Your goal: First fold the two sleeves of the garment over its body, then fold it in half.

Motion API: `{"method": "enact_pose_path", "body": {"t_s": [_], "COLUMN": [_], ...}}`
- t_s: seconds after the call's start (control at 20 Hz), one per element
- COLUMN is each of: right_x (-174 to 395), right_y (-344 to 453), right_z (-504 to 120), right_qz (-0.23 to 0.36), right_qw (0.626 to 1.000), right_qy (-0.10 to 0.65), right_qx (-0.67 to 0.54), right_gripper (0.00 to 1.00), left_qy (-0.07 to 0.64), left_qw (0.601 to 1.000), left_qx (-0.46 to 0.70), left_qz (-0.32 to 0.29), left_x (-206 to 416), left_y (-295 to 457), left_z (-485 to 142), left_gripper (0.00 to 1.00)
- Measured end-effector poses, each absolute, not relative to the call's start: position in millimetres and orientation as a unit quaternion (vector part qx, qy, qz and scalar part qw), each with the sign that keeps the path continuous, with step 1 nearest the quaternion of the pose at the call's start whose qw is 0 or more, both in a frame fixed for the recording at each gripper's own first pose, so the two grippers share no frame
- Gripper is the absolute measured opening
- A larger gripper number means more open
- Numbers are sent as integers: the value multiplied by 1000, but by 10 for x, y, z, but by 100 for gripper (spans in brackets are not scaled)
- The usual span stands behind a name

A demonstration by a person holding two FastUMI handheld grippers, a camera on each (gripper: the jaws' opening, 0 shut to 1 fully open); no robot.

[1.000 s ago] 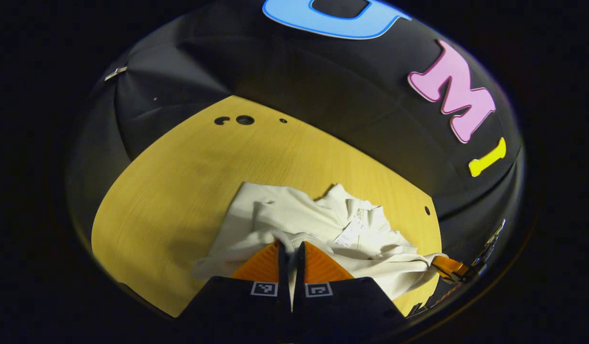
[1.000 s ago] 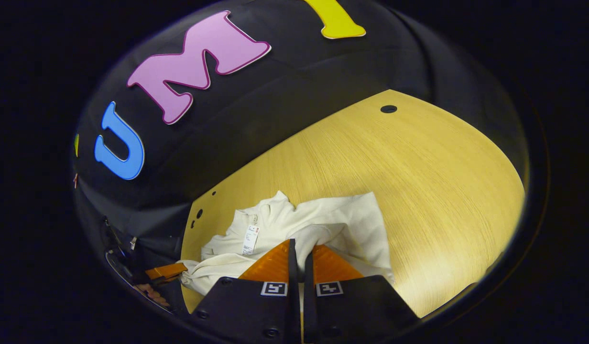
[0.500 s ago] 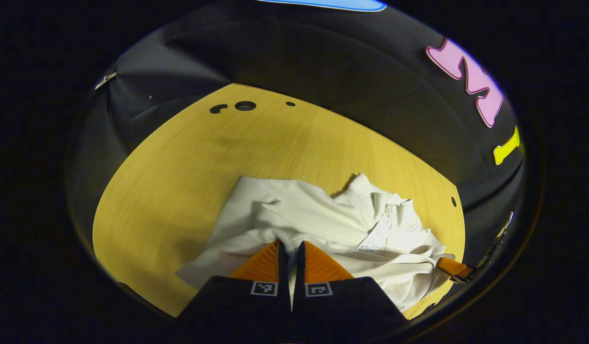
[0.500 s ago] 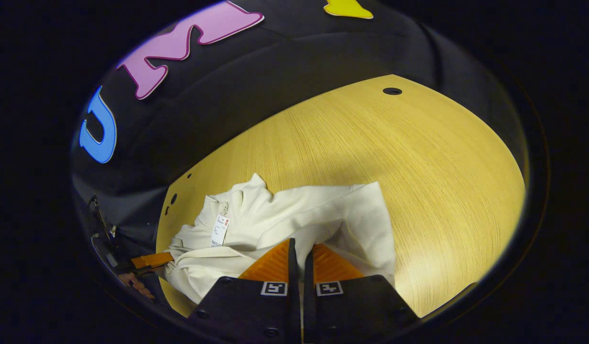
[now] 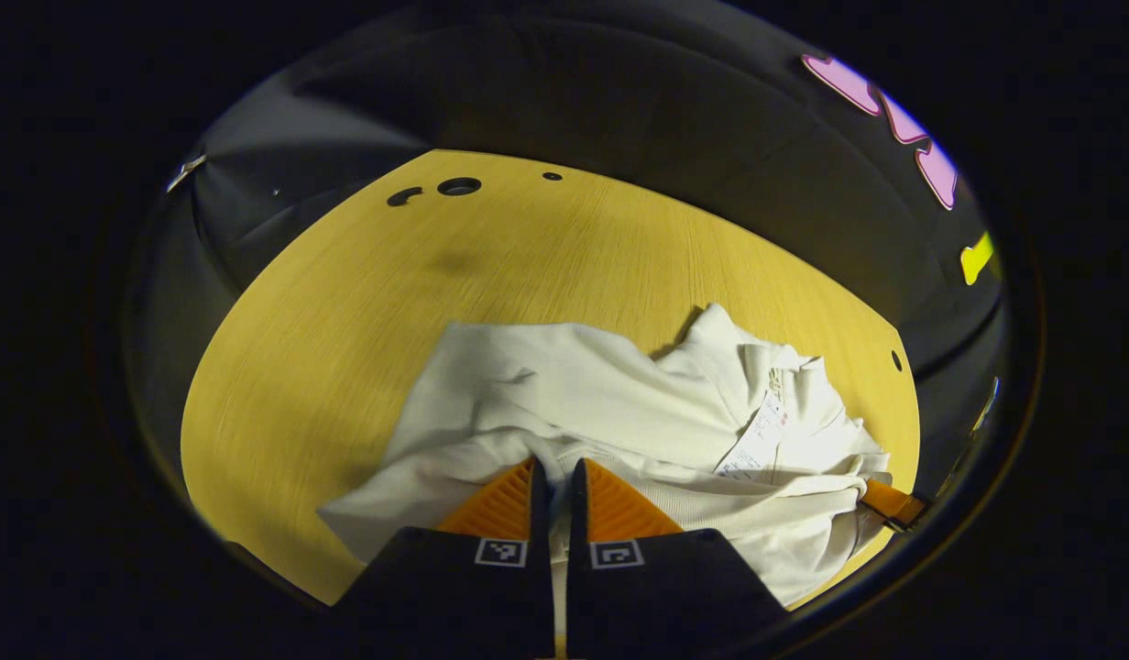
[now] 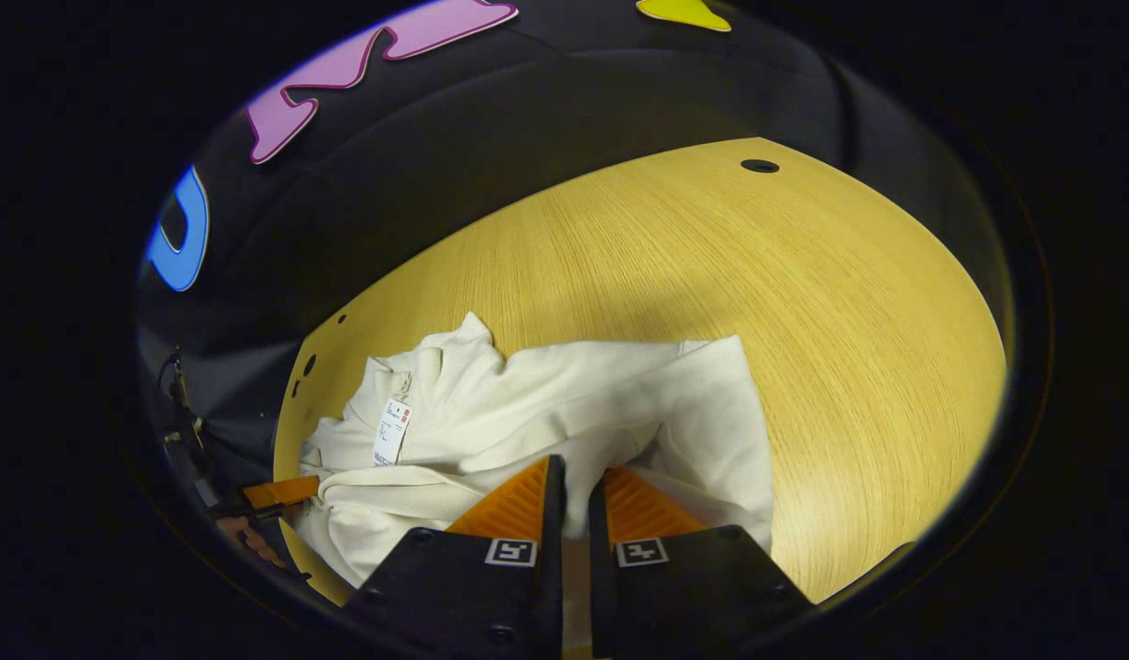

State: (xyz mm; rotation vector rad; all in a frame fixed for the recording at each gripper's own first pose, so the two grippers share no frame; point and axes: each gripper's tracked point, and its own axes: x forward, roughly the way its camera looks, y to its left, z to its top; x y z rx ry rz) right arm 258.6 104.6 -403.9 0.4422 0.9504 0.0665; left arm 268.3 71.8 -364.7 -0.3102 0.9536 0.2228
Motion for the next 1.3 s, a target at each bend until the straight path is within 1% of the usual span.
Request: {"method": "enact_pose_path", "body": {"t_s": [0.1, 0.2, 0.25, 0.3, 0.35, 0.45, 0.5, 0.55, 0.6, 0.65, 0.7, 0.75, 0.8, 0.85, 0.9, 1.15, 1.3], "right_x": [2584, 2578, 2570, 2549, 2548, 2523, 2496, 2489, 2465, 2432, 2395, 2365, 2322, 2279, 2236, 1988, 1872], "right_y": [1038, 1049, 1080, 1082, 1081, 1099, 1113, 1116, 1089, 1068, 1070, 1070, 1069, 1072, 1071, 1108, 1080], "right_z": [-4001, -3933, -3889, -3836, -3777, -3639, -3570, -3488, -3423, -3367, -3305, -3249, -3189, -3140, -3091, -2903, -2811], "right_qz": [32, 36, 42, 44, 48, 54, 57, 60, 59, 59, 62, 64, 67, 69, 71, 82, 80], "right_qw": [868, 872, 872, 874, 878, 884, 886, 890, 894, 896, 898, 899, 899, 899, 900, 903, 909], "right_qy": [450, 442, 439, 436, 430, 416, 411, 403, 397, 393, 391, 388, 386, 385, 384, 380, 372], "right_qx": [209, 208, 211, 209, 207, 206, 206, 206, 201, 197, 194, 194, 194, 195, 195, 185, 171], "right_gripper": [17, 22, 34, 36, 47, 72, 67, 98, 100, 98, 99, 99, 99, 99, 98, 99, 98], "left_qy": [454, 447, 441, 433, 426, 410, 403, 398, 392, 387, 379, 374, 371, 369, 365, 361, 355], "left_qw": [873, 875, 878, 882, 885, 894, 898, 900, 903, 906, 910, 913, 915, 916, 918, 924, 929], "left_qx": [-153, -159, -162, -163, -162, -157, -156, -155, -153, -152, -149, -147, -144, -141, -138, -119, -102], "left_qz": [94, 94, 94, 93, 90, 88, 86, 85, 84, 79, 78, 74, 73, 69, 64, 42, 11], "left_x": [2686, 2683, 2684, 2704, 2696, 2688, 2684, 2649, 2627, 2602, 2571, 2536, 2484, 2430, 2379, 2077, 1942], "left_y": [689, 716, 717, 696, 680, 654, 644, 633, 629, 622, 624, 621, 624, 612, 596, 543, 462], "left_z": [-3627, -3575, -3538, -3475, -3434, -3317, -3233, -3187, -3132, -3076, -3006, -2951, -2894, -2842, -2771, -2582, -2480], "left_gripper": [17, 23, 24, 33, 39, 56, 77, 72, 74, 82, 75, 75, 83, 83, 76, 76, 75]}}
